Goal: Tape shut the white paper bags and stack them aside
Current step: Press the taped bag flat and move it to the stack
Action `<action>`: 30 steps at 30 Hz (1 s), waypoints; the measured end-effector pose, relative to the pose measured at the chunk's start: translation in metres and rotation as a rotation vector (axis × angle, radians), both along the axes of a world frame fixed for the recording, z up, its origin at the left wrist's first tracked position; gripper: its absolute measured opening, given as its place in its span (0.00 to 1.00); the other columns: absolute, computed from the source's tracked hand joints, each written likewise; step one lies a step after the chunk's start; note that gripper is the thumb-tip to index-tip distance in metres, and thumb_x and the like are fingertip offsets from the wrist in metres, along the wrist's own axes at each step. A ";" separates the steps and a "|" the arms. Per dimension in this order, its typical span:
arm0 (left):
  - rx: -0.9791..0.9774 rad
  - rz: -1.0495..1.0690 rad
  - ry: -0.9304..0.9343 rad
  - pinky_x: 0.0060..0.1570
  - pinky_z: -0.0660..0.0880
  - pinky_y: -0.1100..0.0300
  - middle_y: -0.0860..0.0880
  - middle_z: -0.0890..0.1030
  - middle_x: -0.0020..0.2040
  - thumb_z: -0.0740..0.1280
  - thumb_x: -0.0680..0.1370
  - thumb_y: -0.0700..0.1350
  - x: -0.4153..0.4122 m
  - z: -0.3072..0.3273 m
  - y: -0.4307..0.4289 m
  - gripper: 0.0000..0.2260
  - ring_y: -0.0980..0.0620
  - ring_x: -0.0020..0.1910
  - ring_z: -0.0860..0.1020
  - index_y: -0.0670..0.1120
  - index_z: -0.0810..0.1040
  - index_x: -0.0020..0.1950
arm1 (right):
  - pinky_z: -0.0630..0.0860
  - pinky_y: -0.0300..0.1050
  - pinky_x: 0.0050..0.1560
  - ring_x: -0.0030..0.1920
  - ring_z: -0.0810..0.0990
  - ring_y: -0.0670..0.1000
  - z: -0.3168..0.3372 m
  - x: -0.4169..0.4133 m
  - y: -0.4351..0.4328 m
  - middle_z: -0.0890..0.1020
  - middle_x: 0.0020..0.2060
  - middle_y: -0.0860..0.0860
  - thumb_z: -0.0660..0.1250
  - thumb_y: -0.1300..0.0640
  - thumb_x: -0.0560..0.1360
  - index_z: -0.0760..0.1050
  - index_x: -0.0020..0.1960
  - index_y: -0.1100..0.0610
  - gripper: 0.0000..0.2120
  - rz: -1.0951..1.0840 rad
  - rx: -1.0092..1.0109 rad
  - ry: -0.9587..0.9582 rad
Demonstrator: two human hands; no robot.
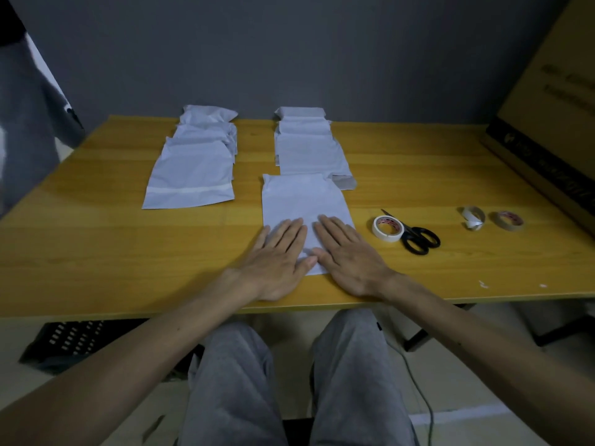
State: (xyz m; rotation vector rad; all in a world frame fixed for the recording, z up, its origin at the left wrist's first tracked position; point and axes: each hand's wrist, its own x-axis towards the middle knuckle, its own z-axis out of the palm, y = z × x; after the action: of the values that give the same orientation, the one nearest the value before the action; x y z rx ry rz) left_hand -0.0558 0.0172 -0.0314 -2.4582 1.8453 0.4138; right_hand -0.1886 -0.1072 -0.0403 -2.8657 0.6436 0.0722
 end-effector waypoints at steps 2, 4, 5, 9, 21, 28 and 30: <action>-0.017 0.003 -0.007 0.75 0.35 0.49 0.53 0.34 0.78 0.39 0.81 0.62 0.000 0.000 0.002 0.30 0.57 0.75 0.32 0.48 0.35 0.78 | 0.37 0.44 0.76 0.76 0.36 0.45 -0.001 0.000 0.000 0.39 0.77 0.48 0.35 0.36 0.76 0.38 0.78 0.53 0.36 -0.011 0.000 -0.005; -0.019 -0.004 -0.010 0.75 0.36 0.49 0.53 0.34 0.78 0.39 0.81 0.62 0.001 0.000 0.005 0.31 0.57 0.75 0.32 0.48 0.35 0.78 | 0.37 0.43 0.75 0.76 0.35 0.45 -0.001 0.001 0.000 0.39 0.77 0.48 0.35 0.34 0.75 0.37 0.78 0.54 0.37 -0.020 0.004 -0.002; -0.009 -0.007 -0.010 0.75 0.36 0.48 0.53 0.34 0.78 0.39 0.81 0.63 0.003 0.001 0.007 0.31 0.57 0.75 0.32 0.48 0.34 0.78 | 0.36 0.43 0.75 0.76 0.35 0.45 -0.001 0.001 0.000 0.38 0.77 0.48 0.36 0.34 0.76 0.37 0.78 0.54 0.37 -0.028 0.012 -0.002; 0.052 0.010 -0.041 0.74 0.36 0.47 0.53 0.32 0.77 0.38 0.80 0.63 0.015 0.006 0.021 0.31 0.56 0.75 0.31 0.48 0.33 0.77 | 0.35 0.42 0.74 0.76 0.35 0.45 -0.002 0.002 -0.001 0.38 0.77 0.49 0.39 0.36 0.79 0.36 0.78 0.55 0.35 -0.047 0.014 0.007; -0.095 -0.009 -0.029 0.74 0.37 0.59 0.49 0.36 0.78 0.48 0.84 0.49 0.013 0.030 0.012 0.27 0.54 0.77 0.36 0.43 0.38 0.78 | 0.35 0.41 0.73 0.76 0.37 0.47 0.001 0.009 -0.002 0.39 0.77 0.51 0.40 0.38 0.80 0.38 0.78 0.57 0.34 -0.057 0.003 0.018; -0.071 -0.033 0.017 0.74 0.39 0.59 0.51 0.40 0.79 0.42 0.85 0.51 0.012 0.008 -0.014 0.24 0.56 0.77 0.39 0.46 0.42 0.79 | 0.35 0.42 0.74 0.76 0.37 0.48 0.004 0.019 -0.006 0.39 0.77 0.52 0.42 0.41 0.82 0.38 0.78 0.58 0.32 -0.084 0.024 0.040; -0.063 -0.008 0.007 0.75 0.37 0.58 0.52 0.38 0.79 0.41 0.84 0.53 0.014 0.004 -0.009 0.25 0.56 0.77 0.37 0.46 0.41 0.79 | 0.35 0.41 0.73 0.76 0.37 0.47 0.005 0.018 -0.006 0.39 0.77 0.51 0.42 0.41 0.82 0.38 0.78 0.57 0.32 -0.085 0.035 0.034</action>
State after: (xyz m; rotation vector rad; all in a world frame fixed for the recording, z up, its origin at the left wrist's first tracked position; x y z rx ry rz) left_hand -0.0420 0.0081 -0.0278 -2.4917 1.8991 0.3692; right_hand -0.1704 -0.1134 -0.0352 -2.8050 0.7617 0.1179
